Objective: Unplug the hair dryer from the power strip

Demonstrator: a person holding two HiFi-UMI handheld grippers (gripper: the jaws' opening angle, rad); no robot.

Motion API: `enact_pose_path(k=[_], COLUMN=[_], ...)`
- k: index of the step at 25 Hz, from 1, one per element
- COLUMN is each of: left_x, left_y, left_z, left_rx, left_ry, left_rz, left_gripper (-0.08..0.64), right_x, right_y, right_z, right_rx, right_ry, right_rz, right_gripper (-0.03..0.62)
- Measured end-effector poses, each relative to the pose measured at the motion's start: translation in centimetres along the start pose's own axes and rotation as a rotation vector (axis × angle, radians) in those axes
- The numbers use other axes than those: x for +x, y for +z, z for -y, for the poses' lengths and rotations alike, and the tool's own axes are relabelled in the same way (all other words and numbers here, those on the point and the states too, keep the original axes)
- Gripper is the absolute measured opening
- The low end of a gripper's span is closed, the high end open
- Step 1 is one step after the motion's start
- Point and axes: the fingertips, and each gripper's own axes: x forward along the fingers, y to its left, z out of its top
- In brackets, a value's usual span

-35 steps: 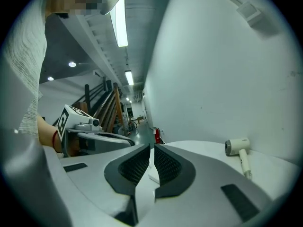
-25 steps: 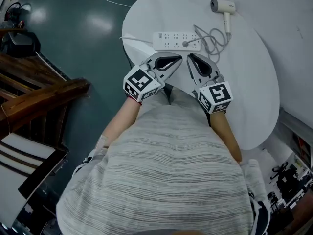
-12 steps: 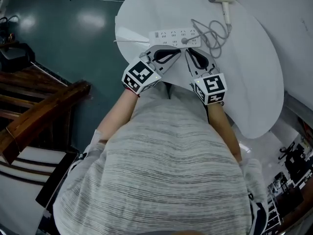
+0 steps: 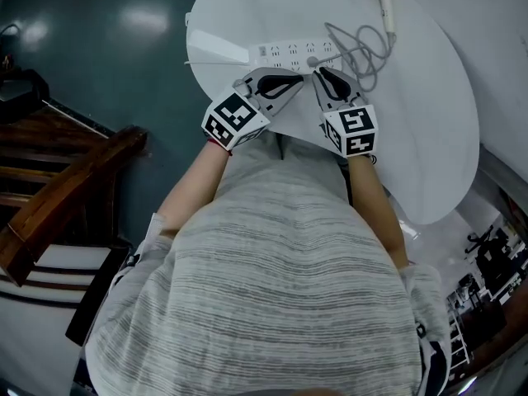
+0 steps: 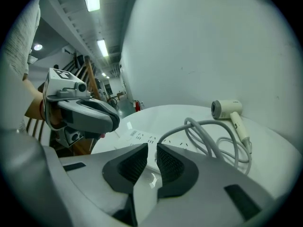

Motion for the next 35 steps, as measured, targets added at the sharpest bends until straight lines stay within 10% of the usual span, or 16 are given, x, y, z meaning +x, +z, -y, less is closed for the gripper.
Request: enact_pose_path(k=[9, 25, 35], left_x=[0.1, 0.3, 1.4], left_y=[-0.3, -1.7, -3.7], left_z=[-1.0, -1.7, -3.0], left_rx=[-0.011, 0.039, 0.230], left_ry=[-0.009, -0.029, -0.006], left_rz=[-0.008, -0.065, -0.224], left_gripper=[0.008, 0.008, 0.058], right_x=[2.3, 4.1, 4.0], right_y=[-1.4, -1.7, -1.5], right_z=[0.9, 1.1, 1.4], right_rx=[-0.016, -0.328, -0.222], right_ry=[-0.023, -0.094, -0.075], right_rz=[-0.097, -0.225, -0.257], right_gripper=[0.114, 0.103, 0.078])
